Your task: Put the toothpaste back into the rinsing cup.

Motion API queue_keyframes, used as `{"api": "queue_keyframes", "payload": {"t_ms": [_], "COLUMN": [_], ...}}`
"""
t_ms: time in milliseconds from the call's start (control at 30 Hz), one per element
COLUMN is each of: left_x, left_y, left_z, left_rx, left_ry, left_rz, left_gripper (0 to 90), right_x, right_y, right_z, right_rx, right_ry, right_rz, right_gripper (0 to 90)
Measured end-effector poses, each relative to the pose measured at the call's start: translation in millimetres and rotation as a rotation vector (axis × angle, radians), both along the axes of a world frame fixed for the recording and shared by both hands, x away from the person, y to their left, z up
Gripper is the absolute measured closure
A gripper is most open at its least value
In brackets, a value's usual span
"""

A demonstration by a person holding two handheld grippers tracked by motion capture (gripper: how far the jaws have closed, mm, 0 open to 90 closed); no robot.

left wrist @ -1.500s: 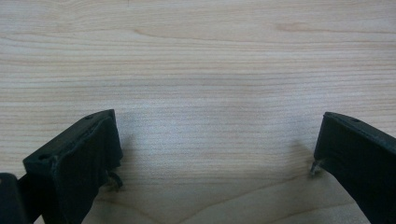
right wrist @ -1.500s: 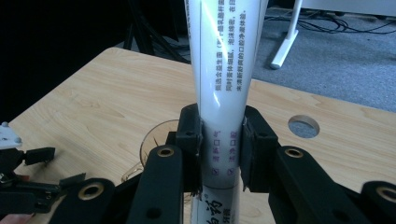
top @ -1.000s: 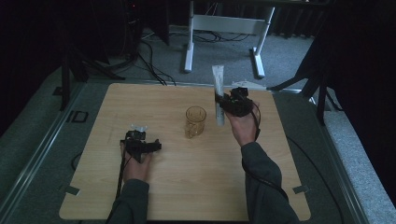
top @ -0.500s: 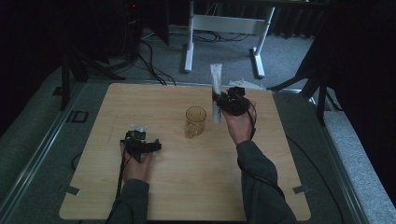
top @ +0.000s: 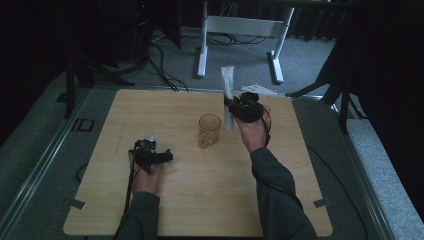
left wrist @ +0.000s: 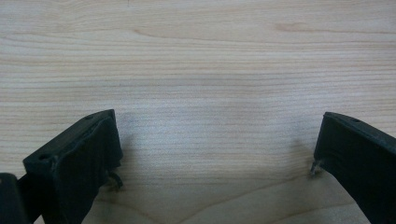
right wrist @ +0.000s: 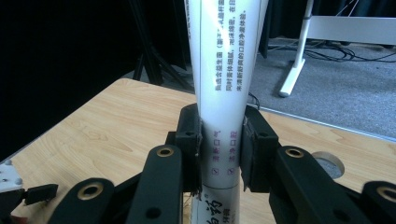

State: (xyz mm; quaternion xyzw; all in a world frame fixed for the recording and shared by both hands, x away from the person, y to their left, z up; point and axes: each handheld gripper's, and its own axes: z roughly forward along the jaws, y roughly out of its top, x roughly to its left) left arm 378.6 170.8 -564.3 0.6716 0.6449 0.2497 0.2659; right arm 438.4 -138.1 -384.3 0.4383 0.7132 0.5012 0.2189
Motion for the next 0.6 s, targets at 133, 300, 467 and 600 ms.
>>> {"api": "queue_keyframes", "payload": {"t_ms": [133,300,467,600], "left_x": [0.0,0.0,0.0,0.0], "left_y": [0.0,0.0,0.0,0.0], "left_z": [0.0,0.0,0.0,0.0], "left_rx": [0.0,0.0,0.0,0.0], "left_ry": [0.0,0.0,0.0,0.0], "left_rz": [0.0,0.0,0.0,0.0], "left_gripper": [0.0,0.0,0.0,0.0], "right_x": [2.0,5.1,7.4,9.5], "right_y": [2.0,4.6,7.1,8.3], "right_z": [-0.8,-1.1,-1.1,-1.2], "right_rx": [0.0,-0.003,-0.008,-0.007], "right_ry": [0.001,0.005,0.003,0.01], "right_rz": [-0.004,-0.007,-0.007,-0.001], "right_gripper": [72.5,72.5,72.4,72.3]}}
